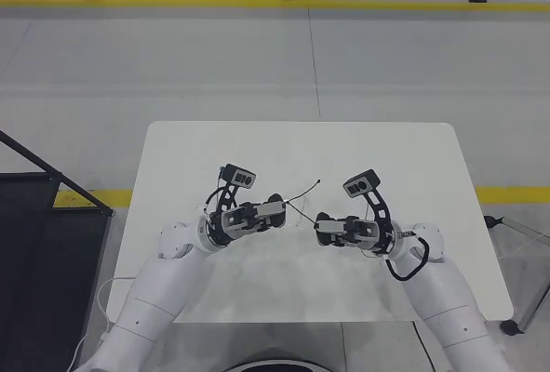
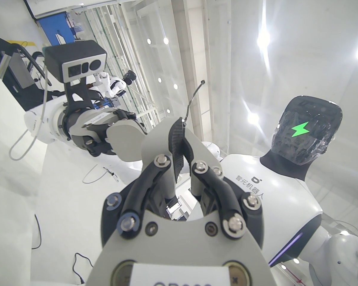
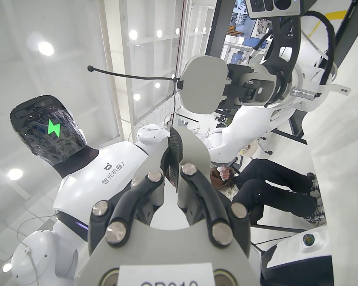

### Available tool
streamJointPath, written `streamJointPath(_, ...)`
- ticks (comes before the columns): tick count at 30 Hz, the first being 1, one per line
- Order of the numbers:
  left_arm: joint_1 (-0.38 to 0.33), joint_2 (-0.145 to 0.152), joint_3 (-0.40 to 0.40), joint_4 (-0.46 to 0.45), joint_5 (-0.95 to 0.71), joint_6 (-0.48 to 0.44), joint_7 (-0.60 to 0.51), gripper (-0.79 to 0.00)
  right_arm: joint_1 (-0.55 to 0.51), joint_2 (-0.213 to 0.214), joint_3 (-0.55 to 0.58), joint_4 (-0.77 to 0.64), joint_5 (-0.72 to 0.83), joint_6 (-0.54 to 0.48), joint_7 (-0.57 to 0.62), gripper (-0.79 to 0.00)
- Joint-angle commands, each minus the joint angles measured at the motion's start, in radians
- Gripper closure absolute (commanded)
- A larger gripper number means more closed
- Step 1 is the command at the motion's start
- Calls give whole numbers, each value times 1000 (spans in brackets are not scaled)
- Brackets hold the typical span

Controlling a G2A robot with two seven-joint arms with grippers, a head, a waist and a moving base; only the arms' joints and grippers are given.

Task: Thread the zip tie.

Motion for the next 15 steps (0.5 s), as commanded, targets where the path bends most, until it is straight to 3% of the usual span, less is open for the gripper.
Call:
streamJointPath(1, 0, 0, 0, 3, 5, -1, 0, 0, -5, -1, 8, -5, 10, -6, -6, 0)
streamJointPath(15, 3, 6, 8, -9, 104, -13, 13, 0, -55, -3, 86, -74, 57, -11, -11, 0)
